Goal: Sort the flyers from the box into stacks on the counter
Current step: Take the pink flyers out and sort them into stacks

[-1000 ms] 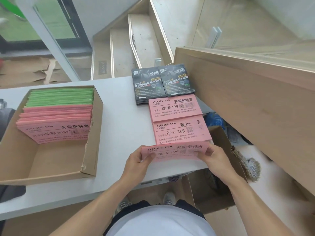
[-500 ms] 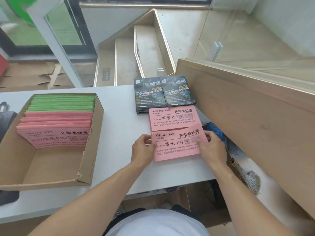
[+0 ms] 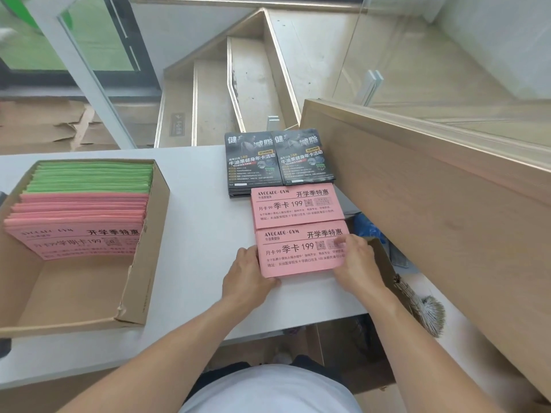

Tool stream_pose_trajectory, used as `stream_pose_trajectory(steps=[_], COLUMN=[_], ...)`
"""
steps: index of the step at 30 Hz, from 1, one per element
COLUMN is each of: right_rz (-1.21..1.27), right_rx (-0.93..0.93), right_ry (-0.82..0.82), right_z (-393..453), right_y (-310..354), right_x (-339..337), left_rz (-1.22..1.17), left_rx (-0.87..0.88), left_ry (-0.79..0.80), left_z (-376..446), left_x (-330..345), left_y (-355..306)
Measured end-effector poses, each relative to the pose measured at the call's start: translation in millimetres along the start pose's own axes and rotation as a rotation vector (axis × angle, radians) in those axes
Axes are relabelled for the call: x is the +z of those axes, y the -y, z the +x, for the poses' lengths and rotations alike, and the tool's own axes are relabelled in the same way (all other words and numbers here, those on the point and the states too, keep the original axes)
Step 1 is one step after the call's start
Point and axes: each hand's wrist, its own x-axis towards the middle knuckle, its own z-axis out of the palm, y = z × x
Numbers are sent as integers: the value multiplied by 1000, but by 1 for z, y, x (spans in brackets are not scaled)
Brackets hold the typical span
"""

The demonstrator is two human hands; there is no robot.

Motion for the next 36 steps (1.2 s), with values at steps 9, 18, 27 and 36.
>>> stream_pose_trajectory(steps=[9,18,27,36], right_rz=[-68,-161,37,-110], right_rx=[-2,-309,-612,-832], right_ry=[40,0,-6,28], right_z=[1,-31,-31,-49], right_y=[1,85,205,317], right_x=[-9,11,35,90], left_rz=[46,-162,-503,-44], left_rx=[70,25,205,-16], left_ry=[6,-16,-604,-550], left_z=[-1,-27,-78,-59], left_x=[0,-24,-141,-229], left_y=[1,9,57,186])
